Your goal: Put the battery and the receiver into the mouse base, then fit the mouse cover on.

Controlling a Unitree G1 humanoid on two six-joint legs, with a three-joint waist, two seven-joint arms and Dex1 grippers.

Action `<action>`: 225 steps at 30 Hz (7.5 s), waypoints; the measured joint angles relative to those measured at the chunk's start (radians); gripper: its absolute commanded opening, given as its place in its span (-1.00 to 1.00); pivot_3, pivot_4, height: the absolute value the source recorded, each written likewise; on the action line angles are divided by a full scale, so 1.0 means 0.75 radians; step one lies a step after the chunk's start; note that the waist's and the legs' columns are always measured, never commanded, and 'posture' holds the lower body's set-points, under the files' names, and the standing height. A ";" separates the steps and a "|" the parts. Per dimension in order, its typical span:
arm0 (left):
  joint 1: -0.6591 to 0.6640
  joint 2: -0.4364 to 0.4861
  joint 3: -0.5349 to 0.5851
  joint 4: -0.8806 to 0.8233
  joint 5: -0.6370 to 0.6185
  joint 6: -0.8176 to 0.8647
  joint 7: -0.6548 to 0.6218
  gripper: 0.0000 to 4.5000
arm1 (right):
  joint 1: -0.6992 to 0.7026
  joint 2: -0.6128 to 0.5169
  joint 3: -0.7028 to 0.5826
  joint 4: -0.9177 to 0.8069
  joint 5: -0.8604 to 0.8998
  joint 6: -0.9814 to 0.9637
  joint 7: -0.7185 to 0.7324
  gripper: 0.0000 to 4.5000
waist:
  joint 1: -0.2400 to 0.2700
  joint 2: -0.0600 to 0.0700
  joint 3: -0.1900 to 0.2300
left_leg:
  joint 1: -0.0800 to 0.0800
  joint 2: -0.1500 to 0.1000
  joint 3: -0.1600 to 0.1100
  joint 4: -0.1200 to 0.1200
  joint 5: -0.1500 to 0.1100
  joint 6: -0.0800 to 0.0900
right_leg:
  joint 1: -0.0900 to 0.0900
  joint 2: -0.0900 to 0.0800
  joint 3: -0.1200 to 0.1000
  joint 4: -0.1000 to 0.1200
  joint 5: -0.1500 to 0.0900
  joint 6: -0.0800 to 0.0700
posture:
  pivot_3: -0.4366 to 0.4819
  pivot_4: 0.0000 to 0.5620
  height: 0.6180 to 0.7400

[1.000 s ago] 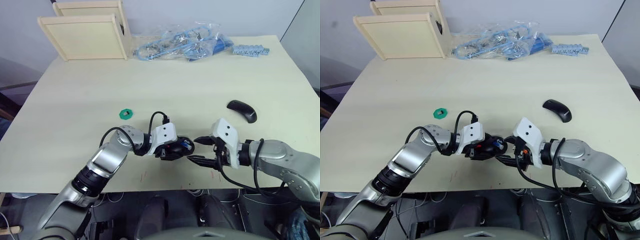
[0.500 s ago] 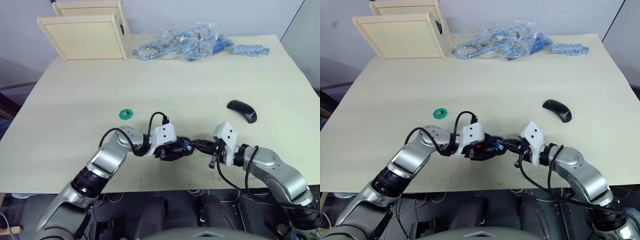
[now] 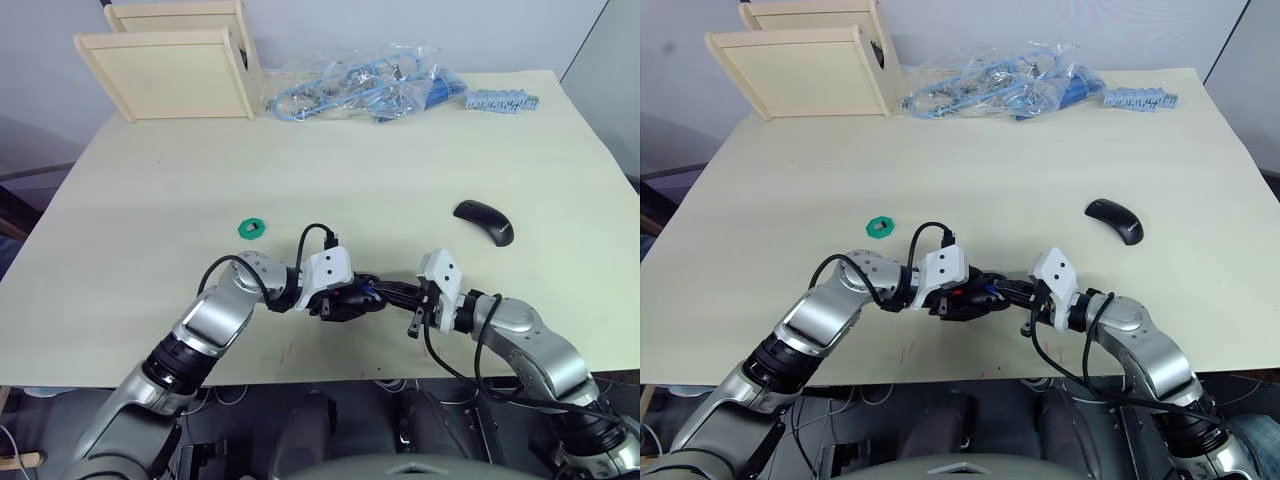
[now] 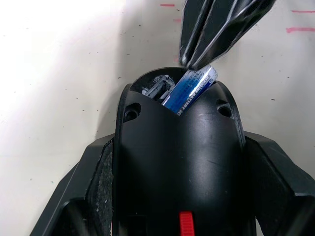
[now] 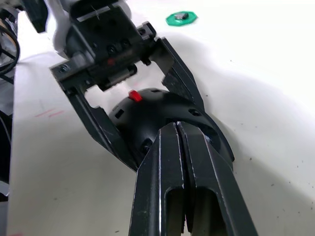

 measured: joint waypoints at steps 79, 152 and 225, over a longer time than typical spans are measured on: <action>0.601 0.155 0.769 -0.161 -0.399 -0.061 0.000 0.96 | 0.482 -0.283 -0.618 -0.197 0.231 -0.321 0.350 1.00 | 0.006 0.002 -0.007 | 0.004 0.002 -0.002 -0.001 0.000 0.000 | 0.006 -0.002 0.000 -0.004 0.000 0.000 | -0.05 -0.47 1.00; -0.610 0.146 0.513 1.813 0.118 -0.821 -0.286 -0.11 | 0.544 -0.270 -0.617 -0.331 0.336 -0.327 0.319 1.00 | 0.002 -0.011 0.002 | 0.001 0.000 0.000 0.001 0.000 0.000 | 0.003 0.000 -0.003 0.000 0.000 0.000 | -0.05 -0.47 1.00; -0.362 0.180 0.339 0.149 -0.261 -0.265 -0.502 -0.98 | -0.734 0.109 -0.531 0.283 1.253 1.278 -0.676 0.36 | -0.008 -0.010 0.003 | -0.016 0.000 0.001 0.004 0.000 0.000 | -0.015 0.000 -0.001 0.004 0.001 0.000 | -0.05 -0.47 1.00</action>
